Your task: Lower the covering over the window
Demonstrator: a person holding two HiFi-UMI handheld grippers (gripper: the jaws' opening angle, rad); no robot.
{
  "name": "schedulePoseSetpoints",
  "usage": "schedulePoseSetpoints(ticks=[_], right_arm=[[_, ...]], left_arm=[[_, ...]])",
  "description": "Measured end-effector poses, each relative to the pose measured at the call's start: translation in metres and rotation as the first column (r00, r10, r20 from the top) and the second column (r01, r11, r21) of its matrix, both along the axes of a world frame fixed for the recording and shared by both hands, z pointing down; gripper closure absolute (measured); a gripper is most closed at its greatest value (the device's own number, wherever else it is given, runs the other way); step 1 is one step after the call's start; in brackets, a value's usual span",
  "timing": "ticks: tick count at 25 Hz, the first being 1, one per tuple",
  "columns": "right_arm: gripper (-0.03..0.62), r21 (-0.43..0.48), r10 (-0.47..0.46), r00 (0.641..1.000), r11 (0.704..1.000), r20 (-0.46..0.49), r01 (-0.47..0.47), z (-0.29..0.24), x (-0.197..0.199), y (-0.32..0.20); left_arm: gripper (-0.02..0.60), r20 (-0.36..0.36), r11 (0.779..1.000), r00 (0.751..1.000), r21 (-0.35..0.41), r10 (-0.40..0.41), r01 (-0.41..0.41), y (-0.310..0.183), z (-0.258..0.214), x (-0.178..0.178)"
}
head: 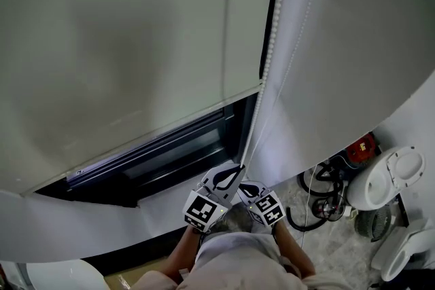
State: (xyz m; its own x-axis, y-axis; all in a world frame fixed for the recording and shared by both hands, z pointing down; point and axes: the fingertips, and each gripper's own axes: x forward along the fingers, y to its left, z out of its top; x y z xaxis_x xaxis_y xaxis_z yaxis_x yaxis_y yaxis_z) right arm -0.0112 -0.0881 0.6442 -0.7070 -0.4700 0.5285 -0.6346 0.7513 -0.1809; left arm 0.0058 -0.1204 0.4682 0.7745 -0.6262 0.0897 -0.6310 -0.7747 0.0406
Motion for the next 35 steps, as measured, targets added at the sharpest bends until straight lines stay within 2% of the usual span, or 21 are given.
schedulePoseSetpoints(ticks=[7, 13, 15, 17, 23, 35], right_arm=[[0.597, -0.055, -0.009, 0.999, 0.998, -0.040, 0.007, 0.026, 0.005, 0.010], [0.584, -0.007, 0.015, 0.999, 1.000, -0.031, -0.015, 0.022, 0.009, 0.009], [0.508, 0.033, 0.016, 1.000, 0.999, -0.010, -0.016, 0.008, 0.010, 0.009], [0.480, 0.076, 0.020, 0.999, 0.997, 0.026, -0.022, -0.013, 0.011, 0.007], [0.476, 0.204, 0.032, 0.995, 0.978, 0.099, -0.052, -0.082, 0.019, -0.001], [0.488, 0.384, 0.005, 0.979, 0.919, 0.203, -0.084, -0.199, 0.022, -0.004]], left_arm=[[0.569, 0.024, 0.999, 1.000, -0.050, 0.000, 0.002, 0.002, 0.029, 0.000], [0.569, 0.033, 0.999, 0.999, -0.049, -0.003, 0.005, 0.001, 0.033, 0.000], [0.569, 0.042, 0.999, 0.999, -0.046, 0.001, 0.001, 0.001, 0.033, 0.001], [0.569, 0.048, 0.999, 0.999, -0.043, 0.004, -0.002, 0.000, 0.033, 0.001], [0.569, 0.045, 0.999, 0.999, -0.040, -0.001, 0.003, -0.001, 0.034, -0.001], [0.569, 0.041, 0.999, 0.999, -0.034, -0.005, 0.006, -0.001, 0.033, -0.003]])
